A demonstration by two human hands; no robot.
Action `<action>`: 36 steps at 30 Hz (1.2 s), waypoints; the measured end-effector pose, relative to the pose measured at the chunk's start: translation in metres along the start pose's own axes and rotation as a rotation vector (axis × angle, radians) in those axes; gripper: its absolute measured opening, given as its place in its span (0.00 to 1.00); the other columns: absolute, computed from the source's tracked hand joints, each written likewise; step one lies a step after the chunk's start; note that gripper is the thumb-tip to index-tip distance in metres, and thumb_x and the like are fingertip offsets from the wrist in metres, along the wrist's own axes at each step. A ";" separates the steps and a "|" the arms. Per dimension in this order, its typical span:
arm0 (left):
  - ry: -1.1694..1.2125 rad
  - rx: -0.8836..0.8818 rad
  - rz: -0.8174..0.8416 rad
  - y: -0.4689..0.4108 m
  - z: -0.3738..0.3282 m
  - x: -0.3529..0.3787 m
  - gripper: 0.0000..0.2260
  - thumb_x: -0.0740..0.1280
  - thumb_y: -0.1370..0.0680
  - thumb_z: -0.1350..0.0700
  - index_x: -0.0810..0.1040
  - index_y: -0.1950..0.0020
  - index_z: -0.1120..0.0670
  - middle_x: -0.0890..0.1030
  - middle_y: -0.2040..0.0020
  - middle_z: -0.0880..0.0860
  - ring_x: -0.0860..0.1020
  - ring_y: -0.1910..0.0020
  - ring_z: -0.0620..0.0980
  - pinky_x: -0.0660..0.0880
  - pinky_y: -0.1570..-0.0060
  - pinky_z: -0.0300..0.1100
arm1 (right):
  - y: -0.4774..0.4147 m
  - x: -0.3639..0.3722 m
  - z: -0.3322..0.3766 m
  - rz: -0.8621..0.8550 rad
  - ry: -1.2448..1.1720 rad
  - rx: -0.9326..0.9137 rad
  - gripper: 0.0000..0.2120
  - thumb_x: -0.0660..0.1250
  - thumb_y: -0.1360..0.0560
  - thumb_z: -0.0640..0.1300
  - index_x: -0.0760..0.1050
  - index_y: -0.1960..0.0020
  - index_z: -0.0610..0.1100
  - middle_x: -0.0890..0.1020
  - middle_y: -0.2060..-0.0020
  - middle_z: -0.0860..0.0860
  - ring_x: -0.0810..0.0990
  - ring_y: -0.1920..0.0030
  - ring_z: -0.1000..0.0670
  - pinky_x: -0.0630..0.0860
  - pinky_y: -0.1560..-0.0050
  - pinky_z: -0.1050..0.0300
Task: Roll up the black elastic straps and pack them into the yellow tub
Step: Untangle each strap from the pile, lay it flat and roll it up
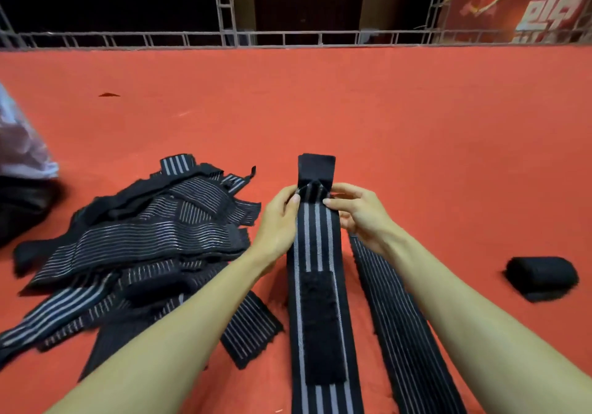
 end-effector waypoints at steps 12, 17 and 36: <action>0.299 -0.089 -0.021 0.014 0.086 0.012 0.13 0.57 0.17 0.61 0.74 0.38 0.47 0.82 0.44 0.48 0.81 0.46 0.44 0.77 0.49 0.37 | -0.020 0.009 -0.092 -0.115 -0.126 -0.016 0.14 0.66 0.26 0.30 0.81 0.44 0.40 0.86 0.52 0.45 0.84 0.55 0.46 0.80 0.55 0.55; 0.324 -0.087 0.011 0.008 0.088 0.013 0.16 0.57 0.17 0.64 0.76 0.40 0.45 0.82 0.42 0.53 0.80 0.44 0.49 0.77 0.46 0.41 | -0.023 0.004 -0.091 -0.154 -0.155 -0.063 0.11 0.67 0.27 0.29 0.82 0.48 0.38 0.85 0.56 0.44 0.84 0.57 0.45 0.80 0.57 0.53; 0.358 -0.020 0.071 0.017 0.079 0.014 0.25 0.68 0.25 0.70 0.68 0.34 0.49 0.79 0.43 0.51 0.79 0.47 0.41 0.74 0.50 0.32 | -0.017 0.009 -0.072 -0.129 -0.102 -0.216 0.08 0.65 0.24 0.45 0.82 0.50 0.48 0.82 0.55 0.45 0.79 0.55 0.45 0.76 0.50 0.46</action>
Point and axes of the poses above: each hand's wrist, its own y-axis away from the middle knuckle, its own x-axis out of the palm, z = x × y, the point moved 8 cm from there along -y, towards the middle knuckle
